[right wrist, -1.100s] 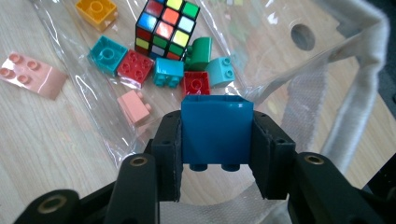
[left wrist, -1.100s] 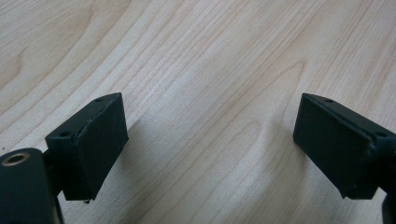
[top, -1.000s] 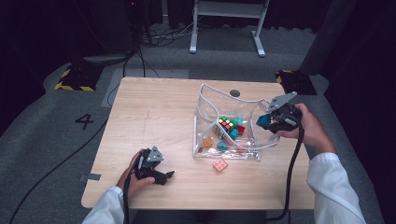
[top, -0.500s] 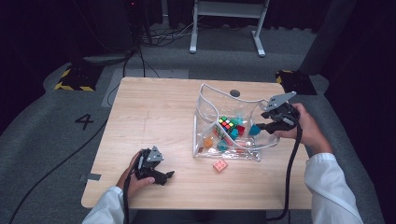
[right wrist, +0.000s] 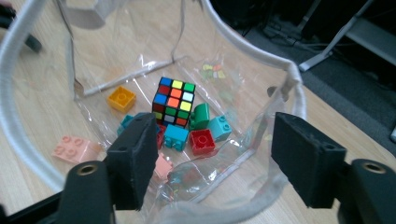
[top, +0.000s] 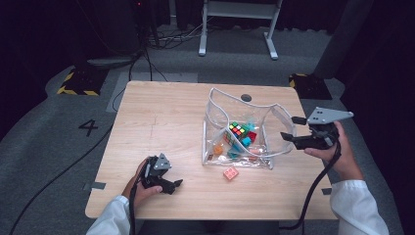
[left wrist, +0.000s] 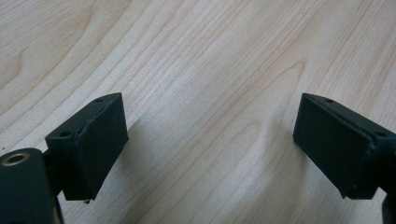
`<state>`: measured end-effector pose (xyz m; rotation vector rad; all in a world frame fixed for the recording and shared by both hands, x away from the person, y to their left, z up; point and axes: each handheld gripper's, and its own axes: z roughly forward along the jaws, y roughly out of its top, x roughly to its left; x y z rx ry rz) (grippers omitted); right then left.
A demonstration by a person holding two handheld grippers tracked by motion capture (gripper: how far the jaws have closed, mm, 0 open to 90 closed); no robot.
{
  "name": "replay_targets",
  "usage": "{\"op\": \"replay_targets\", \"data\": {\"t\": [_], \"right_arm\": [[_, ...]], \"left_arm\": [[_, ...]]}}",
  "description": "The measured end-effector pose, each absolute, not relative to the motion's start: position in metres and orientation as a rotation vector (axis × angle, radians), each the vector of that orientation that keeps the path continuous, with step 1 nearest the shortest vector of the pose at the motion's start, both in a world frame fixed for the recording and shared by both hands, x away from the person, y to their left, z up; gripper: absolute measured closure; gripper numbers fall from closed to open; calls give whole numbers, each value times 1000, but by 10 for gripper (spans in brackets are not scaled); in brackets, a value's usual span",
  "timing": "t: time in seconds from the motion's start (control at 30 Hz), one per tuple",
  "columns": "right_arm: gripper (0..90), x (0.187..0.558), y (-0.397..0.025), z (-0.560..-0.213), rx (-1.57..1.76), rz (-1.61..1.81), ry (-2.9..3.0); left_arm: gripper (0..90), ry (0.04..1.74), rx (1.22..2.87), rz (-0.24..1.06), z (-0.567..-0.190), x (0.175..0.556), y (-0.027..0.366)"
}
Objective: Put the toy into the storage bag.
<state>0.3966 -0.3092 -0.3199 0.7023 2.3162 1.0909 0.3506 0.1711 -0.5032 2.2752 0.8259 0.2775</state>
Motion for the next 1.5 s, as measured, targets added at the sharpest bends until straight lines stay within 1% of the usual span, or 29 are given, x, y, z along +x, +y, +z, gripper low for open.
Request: {"op": "replay_targets", "data": {"t": [0.2,0.47,0.63,0.87,1.13,1.5], "right_arm": [[278,375,-328,-322,743,1134,2239],[277,353,-344,-337,784,1135,2199],[277,342,-353,-352,833,1165,2180],[277,338,-358,-381,894,1164,2209],[278,339,-348,-418,908,1144,2296],[291,333,-314,-458,839,1133,2438]], "left_arm": [[102,826,2275,277,-503,351,171],[102,824,2275,280,-503,351,171],[102,825,2275,280,-503,351,171],[101,828,2273,281,-503,350,171],[102,827,2272,276,-503,350,171],[102,830,2273,273,-503,350,171]]}}
